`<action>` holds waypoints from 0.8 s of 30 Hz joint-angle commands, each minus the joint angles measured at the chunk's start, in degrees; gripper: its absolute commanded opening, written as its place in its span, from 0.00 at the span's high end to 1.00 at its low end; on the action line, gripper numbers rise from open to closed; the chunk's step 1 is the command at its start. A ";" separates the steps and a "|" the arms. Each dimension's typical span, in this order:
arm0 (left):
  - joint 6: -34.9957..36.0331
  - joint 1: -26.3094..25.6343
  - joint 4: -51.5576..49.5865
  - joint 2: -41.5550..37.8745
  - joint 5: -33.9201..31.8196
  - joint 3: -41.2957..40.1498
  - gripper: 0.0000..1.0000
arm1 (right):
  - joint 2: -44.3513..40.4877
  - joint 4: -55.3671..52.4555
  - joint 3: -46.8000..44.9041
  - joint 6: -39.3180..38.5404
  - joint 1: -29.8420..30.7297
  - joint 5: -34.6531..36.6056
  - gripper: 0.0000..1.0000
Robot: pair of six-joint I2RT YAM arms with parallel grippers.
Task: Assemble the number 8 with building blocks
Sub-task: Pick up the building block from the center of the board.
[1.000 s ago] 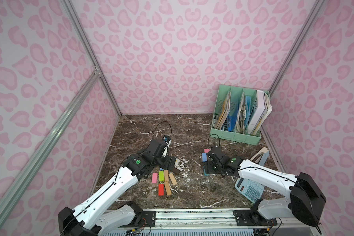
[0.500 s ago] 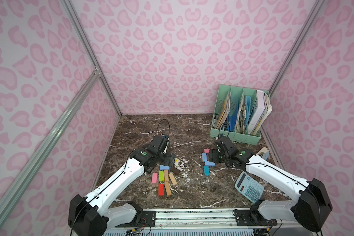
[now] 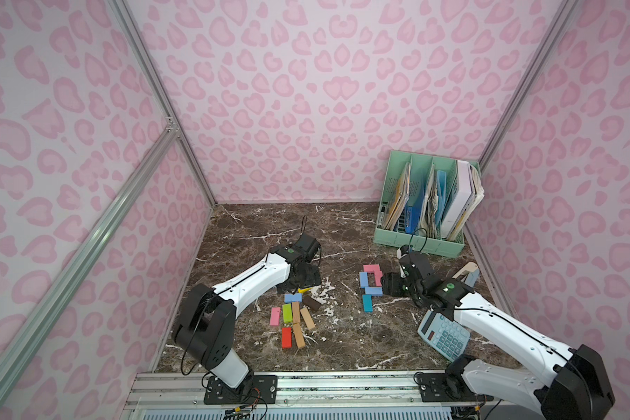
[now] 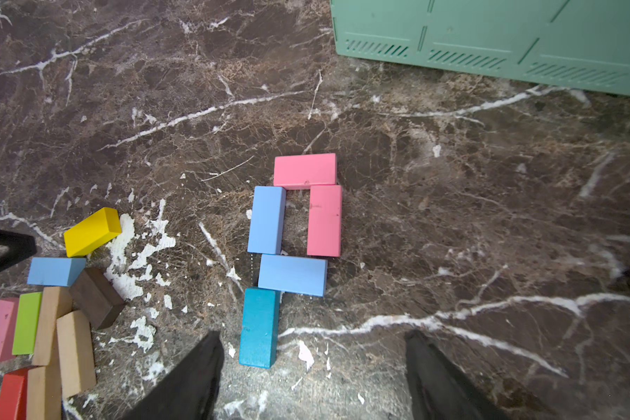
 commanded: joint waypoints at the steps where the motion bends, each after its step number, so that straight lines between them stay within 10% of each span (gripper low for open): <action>1: -6.86 -0.01 0.22 2.05 -1.19 0.95 0.02 | -1.83 1.48 -1.49 -0.92 -1.48 -1.27 0.19; 24: -12.48 0.97 4.83 14.80 0.15 5.77 0.12 | -5.56 2.72 -5.52 -2.60 -2.77 -3.61 0.18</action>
